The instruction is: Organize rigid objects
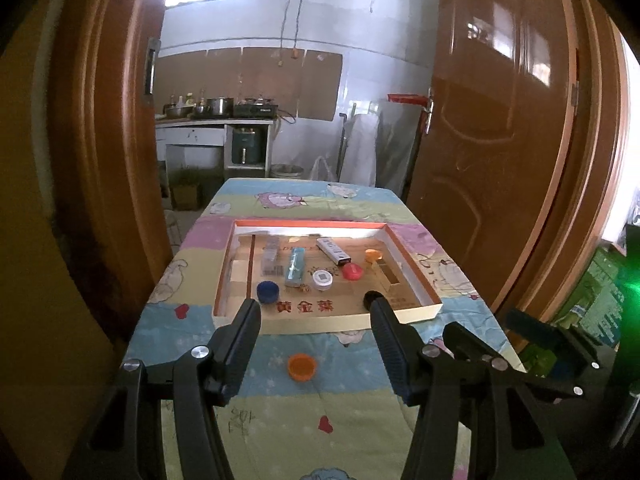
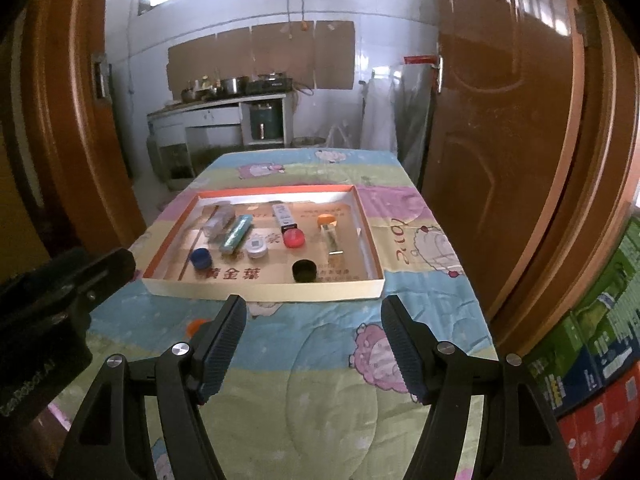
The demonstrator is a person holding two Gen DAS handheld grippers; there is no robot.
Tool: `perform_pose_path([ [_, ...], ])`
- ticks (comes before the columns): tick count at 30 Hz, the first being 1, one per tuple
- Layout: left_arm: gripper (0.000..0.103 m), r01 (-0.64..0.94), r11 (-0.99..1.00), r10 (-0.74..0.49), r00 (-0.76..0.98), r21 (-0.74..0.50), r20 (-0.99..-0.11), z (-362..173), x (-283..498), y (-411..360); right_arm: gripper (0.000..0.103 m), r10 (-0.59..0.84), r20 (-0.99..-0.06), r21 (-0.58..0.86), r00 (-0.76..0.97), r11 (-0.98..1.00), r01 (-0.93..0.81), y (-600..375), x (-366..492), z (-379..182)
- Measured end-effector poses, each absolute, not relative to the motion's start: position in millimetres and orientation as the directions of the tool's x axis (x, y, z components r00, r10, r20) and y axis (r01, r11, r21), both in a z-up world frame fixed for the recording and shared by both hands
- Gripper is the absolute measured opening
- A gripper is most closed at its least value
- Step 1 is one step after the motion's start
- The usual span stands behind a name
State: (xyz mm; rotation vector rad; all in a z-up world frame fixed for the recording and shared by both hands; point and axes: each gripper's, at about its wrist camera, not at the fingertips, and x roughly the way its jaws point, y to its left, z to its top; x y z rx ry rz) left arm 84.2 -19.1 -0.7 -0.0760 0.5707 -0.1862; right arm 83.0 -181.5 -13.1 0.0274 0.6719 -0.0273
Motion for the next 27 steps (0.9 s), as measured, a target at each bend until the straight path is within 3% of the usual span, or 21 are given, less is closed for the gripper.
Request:
perform_pose_path([
  [7,0.057,0.044,0.998,-0.063,0.862,-0.05,-0.502,6.8,61.1,-20.2,0.072,-0.028,-0.589,0.004,0.807,0.999,0.038,-178.5,55.5,-1.7],
  [12,0.057,0.064,0.994,-0.102,0.859,-0.093,-0.502,7.2,47.6,-14.7,0.072,-0.037,-0.567,-0.009,0.823,0.999,0.038,-176.1,38.5,4.3],
  [27,0.057,0.071,0.996,-0.088,0.879,-0.054,-0.469,10.9,15.1,-13.1,0.072,-0.075,-0.515,0.0,0.854,0.996,0.087,-180.6,7.8,18.6],
])
